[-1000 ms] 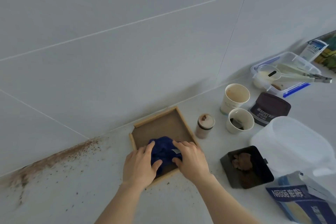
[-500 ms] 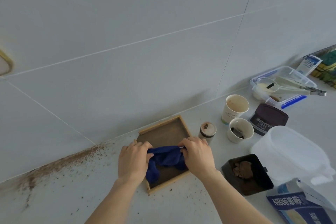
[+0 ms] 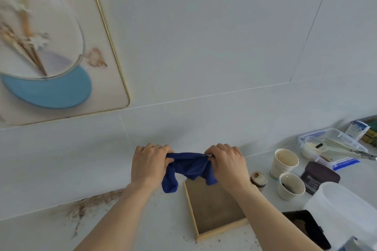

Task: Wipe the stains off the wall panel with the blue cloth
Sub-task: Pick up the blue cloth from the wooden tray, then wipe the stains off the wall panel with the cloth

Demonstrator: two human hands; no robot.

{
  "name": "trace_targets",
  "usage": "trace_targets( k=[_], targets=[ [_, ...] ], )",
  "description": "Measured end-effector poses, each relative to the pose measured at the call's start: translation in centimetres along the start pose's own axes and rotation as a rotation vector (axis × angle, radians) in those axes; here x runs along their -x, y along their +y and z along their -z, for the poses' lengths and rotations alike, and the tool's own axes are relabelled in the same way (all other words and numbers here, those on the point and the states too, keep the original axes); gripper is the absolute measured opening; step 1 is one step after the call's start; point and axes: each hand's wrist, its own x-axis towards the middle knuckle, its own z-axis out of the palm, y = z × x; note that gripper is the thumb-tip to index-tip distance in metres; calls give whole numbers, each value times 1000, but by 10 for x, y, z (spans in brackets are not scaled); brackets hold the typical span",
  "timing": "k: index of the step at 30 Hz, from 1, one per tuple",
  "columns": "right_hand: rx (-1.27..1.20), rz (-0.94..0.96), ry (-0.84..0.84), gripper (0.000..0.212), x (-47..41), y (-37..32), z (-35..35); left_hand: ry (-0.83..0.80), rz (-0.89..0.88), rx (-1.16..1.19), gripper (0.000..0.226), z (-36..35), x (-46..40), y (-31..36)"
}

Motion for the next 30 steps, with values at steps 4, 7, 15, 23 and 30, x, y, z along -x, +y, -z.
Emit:
trace_targets(
  k=[4, 7, 15, 23, 30],
  targets=[
    [42, 85, 47, 27, -19, -52, 22, 73, 27, -9, 22, 47, 10, -37],
    [27, 131, 102, 27, -30, -92, 36, 142, 51, -15, 22, 78, 19, -69],
    [4, 214, 188, 28, -55, -190, 62, 315, 120, -16, 22, 142, 41, -141],
    [-157, 147, 148, 25, -67, -248, 90, 449, 112, 203, 12, 184, 52, -184],
    [-1304, -344, 2, 15, -67, -284, 108, 439, 0, 826, 13, 203, 47, -177]
  ],
)
